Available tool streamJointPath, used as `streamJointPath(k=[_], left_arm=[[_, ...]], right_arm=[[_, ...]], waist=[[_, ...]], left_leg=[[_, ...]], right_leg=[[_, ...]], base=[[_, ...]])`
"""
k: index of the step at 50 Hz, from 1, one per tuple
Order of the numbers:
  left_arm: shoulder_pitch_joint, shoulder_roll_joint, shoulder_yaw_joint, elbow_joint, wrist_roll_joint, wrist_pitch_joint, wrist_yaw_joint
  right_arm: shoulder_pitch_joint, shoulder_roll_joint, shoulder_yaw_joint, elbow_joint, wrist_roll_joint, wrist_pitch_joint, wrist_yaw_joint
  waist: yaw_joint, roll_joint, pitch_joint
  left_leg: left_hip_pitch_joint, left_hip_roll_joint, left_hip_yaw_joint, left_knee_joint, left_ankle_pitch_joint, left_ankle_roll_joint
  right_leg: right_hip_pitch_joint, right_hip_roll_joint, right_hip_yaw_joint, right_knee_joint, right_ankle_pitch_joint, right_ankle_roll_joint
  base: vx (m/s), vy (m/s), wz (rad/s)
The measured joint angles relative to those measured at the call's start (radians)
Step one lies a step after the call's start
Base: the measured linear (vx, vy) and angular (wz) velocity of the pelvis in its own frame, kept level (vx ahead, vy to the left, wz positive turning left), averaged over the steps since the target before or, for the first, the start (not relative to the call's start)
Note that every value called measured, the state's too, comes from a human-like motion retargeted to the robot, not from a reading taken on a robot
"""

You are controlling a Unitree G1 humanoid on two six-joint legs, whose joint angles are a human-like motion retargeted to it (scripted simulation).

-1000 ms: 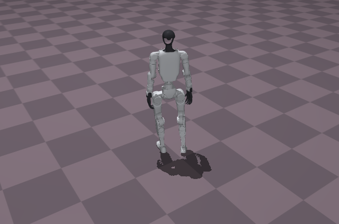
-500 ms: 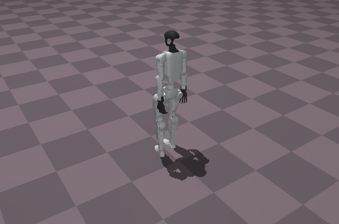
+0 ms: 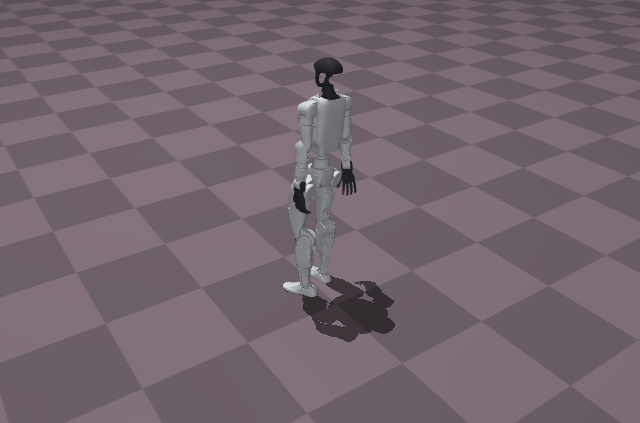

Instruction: In place motions

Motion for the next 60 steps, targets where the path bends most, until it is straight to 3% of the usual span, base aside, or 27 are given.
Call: streamJointPath(k=[4,12,60], left_arm=[[0.002,0.001,0.043,0.043,-0.056,0.023,-0.001],[0.008,0.004,0.110,0.059,-0.129,0.031,-0.065],[0.006,0.008,0.083,0.066,-0.076,0.034,-0.071]], right_arm=[[0.012,0.016,0.000,-0.004,-0.004,0.003,0.015],[-0.019,0.033,0.052,-0.024,-0.037,-0.004,0.037],[-0.023,0.027,0.037,-0.008,-0.043,-0.013,0.056]], waist=[[0.009,0.000,-0.036],[0.016,-0.010,-0.026],[0.027,0.004,-0.054]], left_leg=[[-0.006,0.000,-0.003,-0.003,-0.003,0.005],[0.015,-0.006,0.017,-0.007,-0.006,0.013],[0.010,-0.024,0.009,-0.015,0.009,0.032]], right_leg=[[-0.007,0.003,-0.003,-0.002,0.005,0.001],[0.002,0.001,0.015,0.001,0.020,-0.003],[0.015,-0.012,0.002,-0.003,0.066,-0.018]], base=[[0.12,0.05,0.02],[0.03,0.03,-0.07],[0.00,0.00,0.00]])
